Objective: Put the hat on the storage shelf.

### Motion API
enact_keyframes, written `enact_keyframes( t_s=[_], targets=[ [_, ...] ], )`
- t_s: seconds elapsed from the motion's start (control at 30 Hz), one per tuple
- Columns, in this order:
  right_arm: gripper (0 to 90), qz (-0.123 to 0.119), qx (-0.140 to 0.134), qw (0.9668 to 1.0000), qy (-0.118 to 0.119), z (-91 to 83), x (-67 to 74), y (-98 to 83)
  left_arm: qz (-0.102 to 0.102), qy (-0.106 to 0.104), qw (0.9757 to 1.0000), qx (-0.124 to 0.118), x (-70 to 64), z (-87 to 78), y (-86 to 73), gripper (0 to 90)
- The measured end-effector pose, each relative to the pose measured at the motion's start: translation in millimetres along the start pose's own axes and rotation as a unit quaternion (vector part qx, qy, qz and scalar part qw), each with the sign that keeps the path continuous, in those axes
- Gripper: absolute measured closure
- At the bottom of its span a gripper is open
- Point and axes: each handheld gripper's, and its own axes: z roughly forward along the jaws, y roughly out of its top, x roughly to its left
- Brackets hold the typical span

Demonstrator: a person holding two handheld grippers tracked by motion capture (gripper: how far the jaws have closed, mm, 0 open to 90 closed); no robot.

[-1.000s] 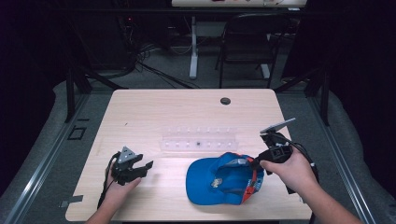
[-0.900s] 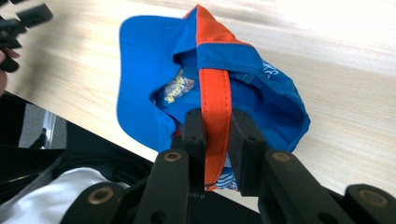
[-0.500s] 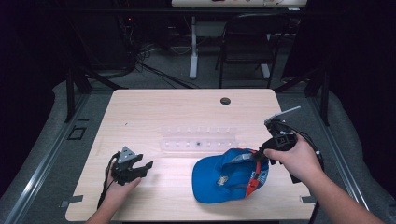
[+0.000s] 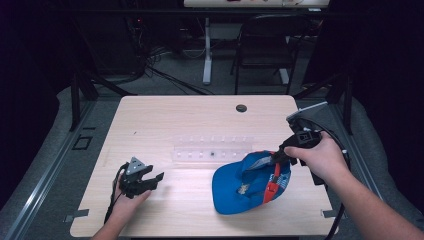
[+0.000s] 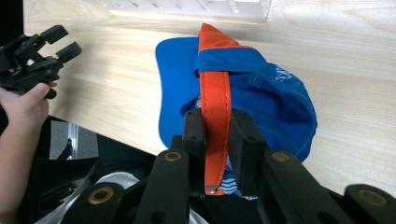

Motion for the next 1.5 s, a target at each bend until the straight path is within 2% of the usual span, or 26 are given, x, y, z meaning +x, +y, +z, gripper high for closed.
enact_keyframes(
  t_s=[0.17, 0.2, 0.4, 0.47, 0.57, 0.6, 0.7, 0.8, 0.83, 0.93, 1.17, 1.3, 1.33, 1.5],
  targets=[
    [78.0, 0.004, 0.007, 0.9999, 0.011, -8.5, 2.4, 1.9, -0.002, -0.001, 1.0, -0.001, -0.2, -0.4, 0.0, 45.7],
    [78.0, -0.001, 0.015, 0.9998, 0.012, -11.3, 1.7, 2.9, 0.0, -0.001, 1.0, 0.0, 0.1, -0.5, 0.1, 45.7],
    [78.1, 0.012, 0.004, 0.9995, 0.028, -22.9, 3.3, 7.6, -0.001, 0.0, 1.0, -0.001, -0.4, -0.1, 0.0, 45.7],
    [78.1, 0.022, -0.004, 0.9985, 0.049, -26.5, 3.7, 9.2, -0.001, 0.0, 1.0, -0.001, -0.2, -0.1, -0.1, 45.7],
    [78.1, 0.02, 0.003, 0.9978, 0.063, -29.0, 2.9, 10.5, 0.0, 0.0, 1.0, 0.0, 0.0, 0.0, 0.0, 45.6],
    [78.1, 0.026, 0.003, 0.9965, 0.079, -31.0, 2.7, 11.3, 0.0, 0.0, 1.0, 0.0, 0.0, 0.1, -0.1, 45.6],
    [78.1, 0.026, 0.002, 0.9953, 0.093, -34.3, 2.7, 12.8, -0.001, 0.0, 1.0, -0.001, -0.2, -0.1, -0.1, 45.6],
    [78.1, 0.035, -0.004, 0.9946, 0.098, -36.9, 5.5, 13.8, 0.0, 0.0, 1.0, -0.001, 0.0, -0.1, 0.0, 45.6],
    [78.1, 0.028, 0.001, 0.9949, 0.097, -39.4, 5.4, 14.6, -0.001, 0.0, 1.0, -0.001, -0.3, -0.1, -0.1, 45.6],
    [78.1, 0.024, -0.003, 0.9945, 0.102, -43.6, 7.7, 16.0, -0.001, 0.0, 1.0, -0.001, -0.3, -0.1, -0.1, 45.6],
    [78.2, 0.025, -0.016, 0.994, 0.105, -57.4, 12.8, 19.1, -0.001, 0.0, 1.0, -0.001, -0.4, -0.2, 0.0, 45.6],
    [78.1, 0.028, -0.024, 0.9932, 0.11, -64.6, 13.4, 21.1, 0.002, -0.001, 1.0, -0.002, -1.8, 0.1, 0.5, 45.6],
    [78.1, 0.032, -0.033, 0.9918, 0.12, -66.8, 15.5, 22.2, 0.005, -0.001, 1.0, -0.001, -3.2, 0.5, 0.6, 45.6],
    [78.1, 0.017, -0.038, 0.9905, 0.131, -72.7, 22.2, 26.9, 0.006, -0.001, 1.0, -0.001, -4.2, 0.9, 0.7, 45.6]
  ],
)
